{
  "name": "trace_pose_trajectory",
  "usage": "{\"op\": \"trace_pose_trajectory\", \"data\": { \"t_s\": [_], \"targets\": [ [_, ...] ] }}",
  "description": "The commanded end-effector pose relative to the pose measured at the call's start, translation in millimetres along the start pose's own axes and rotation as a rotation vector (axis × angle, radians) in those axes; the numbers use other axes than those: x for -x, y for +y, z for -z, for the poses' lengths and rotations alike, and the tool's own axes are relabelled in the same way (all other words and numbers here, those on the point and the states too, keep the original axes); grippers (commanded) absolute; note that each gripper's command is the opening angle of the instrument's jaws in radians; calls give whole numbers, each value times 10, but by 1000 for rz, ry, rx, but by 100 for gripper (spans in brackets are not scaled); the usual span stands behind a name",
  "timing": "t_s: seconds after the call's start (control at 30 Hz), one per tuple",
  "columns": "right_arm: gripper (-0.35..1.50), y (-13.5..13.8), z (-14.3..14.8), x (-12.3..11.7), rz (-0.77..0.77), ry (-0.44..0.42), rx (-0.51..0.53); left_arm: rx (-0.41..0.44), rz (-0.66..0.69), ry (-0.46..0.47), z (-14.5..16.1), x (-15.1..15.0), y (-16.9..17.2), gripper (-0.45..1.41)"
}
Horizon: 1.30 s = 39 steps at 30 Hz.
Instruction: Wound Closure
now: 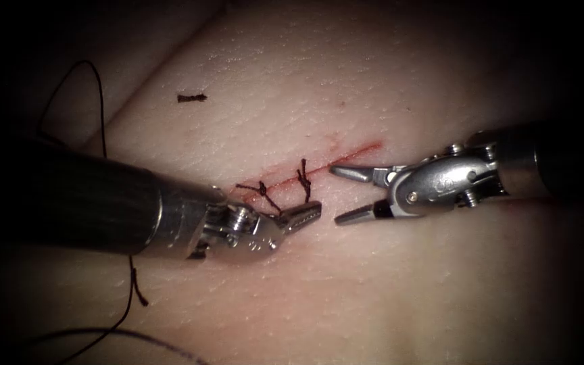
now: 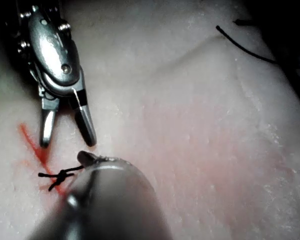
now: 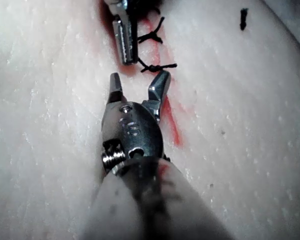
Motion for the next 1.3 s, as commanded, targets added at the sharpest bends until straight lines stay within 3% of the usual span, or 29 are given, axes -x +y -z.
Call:
{"op": "trace_pose_trajectory", "data": {
  "t_s": [0.03,0.5,1.3],
  "targets": [
    [99,-1,-14,4,10,12,-5,3,3,1,-5,-1,6,-45],
    [99,-4,-62,3,42,53,-35,6,2,-13,5,4,-4,-45],
    [99,-3,-103,2,69,80,-41,12,1,-17,6,4,-4,-45]
  ]
}}
